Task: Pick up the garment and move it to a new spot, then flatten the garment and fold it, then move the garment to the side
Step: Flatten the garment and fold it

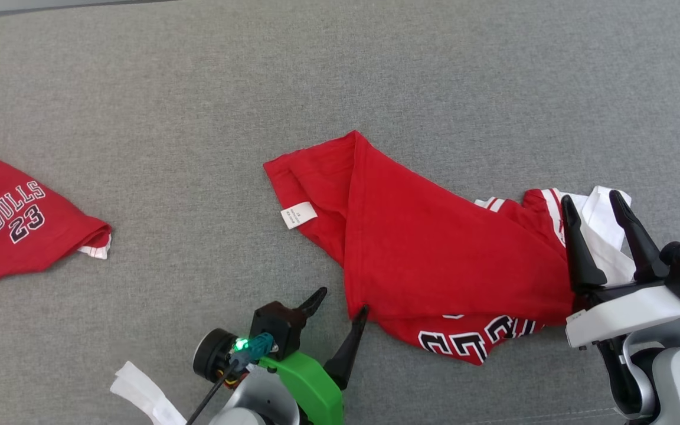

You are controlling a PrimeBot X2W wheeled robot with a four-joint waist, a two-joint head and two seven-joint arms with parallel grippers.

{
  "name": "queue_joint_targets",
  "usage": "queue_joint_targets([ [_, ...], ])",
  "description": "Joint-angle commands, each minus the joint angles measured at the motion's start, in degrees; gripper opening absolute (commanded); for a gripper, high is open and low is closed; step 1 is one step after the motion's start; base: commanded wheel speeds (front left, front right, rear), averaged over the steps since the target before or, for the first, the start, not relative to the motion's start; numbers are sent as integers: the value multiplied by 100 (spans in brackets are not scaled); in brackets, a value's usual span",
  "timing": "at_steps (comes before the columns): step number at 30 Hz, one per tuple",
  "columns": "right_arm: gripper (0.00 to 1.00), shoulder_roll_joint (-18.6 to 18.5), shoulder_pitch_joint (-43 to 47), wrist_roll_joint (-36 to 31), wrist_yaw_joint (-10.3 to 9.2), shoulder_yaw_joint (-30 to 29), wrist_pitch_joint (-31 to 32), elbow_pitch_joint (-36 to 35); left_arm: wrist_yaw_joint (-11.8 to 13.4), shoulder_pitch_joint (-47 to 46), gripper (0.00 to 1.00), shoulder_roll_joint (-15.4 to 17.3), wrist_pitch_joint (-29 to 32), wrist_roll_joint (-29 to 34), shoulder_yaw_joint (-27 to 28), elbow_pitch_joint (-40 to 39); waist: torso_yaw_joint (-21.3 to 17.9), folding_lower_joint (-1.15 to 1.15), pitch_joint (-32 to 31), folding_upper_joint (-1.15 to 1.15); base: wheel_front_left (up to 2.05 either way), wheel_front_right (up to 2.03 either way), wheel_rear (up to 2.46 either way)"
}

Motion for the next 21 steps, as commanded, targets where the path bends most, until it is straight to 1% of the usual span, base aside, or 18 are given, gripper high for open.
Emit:
queue_joint_targets([
  [1,100,7,-88,-35,0,-22,-5,-1,-43,20,100,1,54,-59,-33,64,-64,0,120,0,0,0,0],
  [3,100,12,-102,-37,0,-48,-9,9,-64,-52,100,-9,72,-115,-90,112,-78,0,177,0,0,0,0],
  [4,100,14,-107,-37,0,-53,-11,20,-87,-88,72,-7,78,-133,-117,131,-88,0,197,0,0,0,0],
  [5,100,14,-104,-35,0,-75,-14,38,-99,-125,31,10,103,-161,-146,161,-95,0,214,0,0,0,0],
  [6,100,6,-101,-40,0,-94,-11,58,-105,-144,0,18,92,-183,-160,181,-100,0,225,0,0,0,0],
  [9,100,-71,-123,-35,0,-240,9,180,-132,-200,0,57,21,-220,-159,214,-113,0,246,0,0,0,0],
  [14,100,-284,-215,30,0,-442,99,588,-128,-225,0,134,-69,-232,-138,210,-95,0,292,0,0,0,0],
  [18,100,-468,-475,132,0,-402,178,1002,-87,-303,0,192,-106,-198,-92,172,-50,0,436,0,0,0,0],
  [21,100,-636,-787,212,-1,-334,193,1449,-74,-346,0,215,-131,-171,-90,160,10,0,546,0,0,0,0],
])
